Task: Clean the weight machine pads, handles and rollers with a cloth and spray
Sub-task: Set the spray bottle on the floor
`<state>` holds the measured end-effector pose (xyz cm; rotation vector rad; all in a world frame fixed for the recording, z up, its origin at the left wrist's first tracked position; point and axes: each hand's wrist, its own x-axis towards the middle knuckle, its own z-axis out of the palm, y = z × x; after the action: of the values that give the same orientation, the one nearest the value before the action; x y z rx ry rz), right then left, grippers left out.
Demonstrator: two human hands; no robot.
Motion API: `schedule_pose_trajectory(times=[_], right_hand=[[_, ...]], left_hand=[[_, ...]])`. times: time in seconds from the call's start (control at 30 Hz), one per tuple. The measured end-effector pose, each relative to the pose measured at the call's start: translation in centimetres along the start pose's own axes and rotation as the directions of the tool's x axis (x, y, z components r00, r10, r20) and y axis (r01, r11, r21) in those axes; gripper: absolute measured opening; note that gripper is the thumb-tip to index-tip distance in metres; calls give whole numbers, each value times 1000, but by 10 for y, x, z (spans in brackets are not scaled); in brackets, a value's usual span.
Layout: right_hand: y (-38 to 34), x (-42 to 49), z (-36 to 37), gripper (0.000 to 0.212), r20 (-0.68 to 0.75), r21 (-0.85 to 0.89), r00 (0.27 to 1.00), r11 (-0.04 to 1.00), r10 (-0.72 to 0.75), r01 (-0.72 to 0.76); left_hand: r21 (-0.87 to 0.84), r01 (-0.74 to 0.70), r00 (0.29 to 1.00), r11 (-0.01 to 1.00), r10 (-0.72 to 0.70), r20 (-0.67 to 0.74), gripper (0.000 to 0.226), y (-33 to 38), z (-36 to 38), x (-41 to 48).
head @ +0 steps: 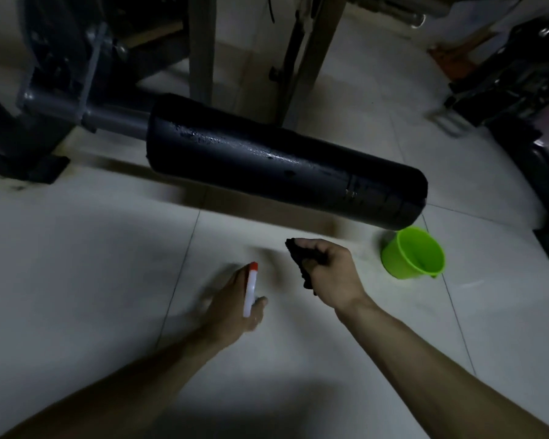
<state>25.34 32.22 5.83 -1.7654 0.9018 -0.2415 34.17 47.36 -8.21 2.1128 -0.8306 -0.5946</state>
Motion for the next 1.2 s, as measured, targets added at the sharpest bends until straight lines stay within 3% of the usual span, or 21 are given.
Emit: schedule_pose_trajectory(times=[0.13,0.23,0.3,0.4,0.47,0.77,0.9,1.2], right_hand=[[-5,7,-3,43,-87,45,996,999,-13,17],[-14,13,16,41,-83,59,997,998,-13,18],[-24,12,32,42,-53,85,998,996,-35,39],[-41,10,45,44,-7,74,995,993,-94,95],[-49,11,47,46,-10,73,992,990,-123,123],[-56,-3,14,43,-155,114,981,984,-119,137],[-50,-10,-23,42,-301,168,949,975,-90,145],[-31,-39,-100,39,-541,265,841,956,37,128]], left_hand=[[-206,-29,991,978,1,-137,58,6,-44,-2],[-163,-143,962,976,99,-253,51,24,-89,-3],[-190,-175,918,966,90,-387,29,37,-118,-9],[-216,-187,837,958,40,-545,34,51,-159,-17],[-224,-179,817,958,18,-577,34,50,-179,-22],[-18,-207,808,978,161,-567,37,46,-161,-19],[-34,-237,869,971,196,-455,43,66,-135,-9],[7,-311,932,950,306,-194,56,134,-81,21]])
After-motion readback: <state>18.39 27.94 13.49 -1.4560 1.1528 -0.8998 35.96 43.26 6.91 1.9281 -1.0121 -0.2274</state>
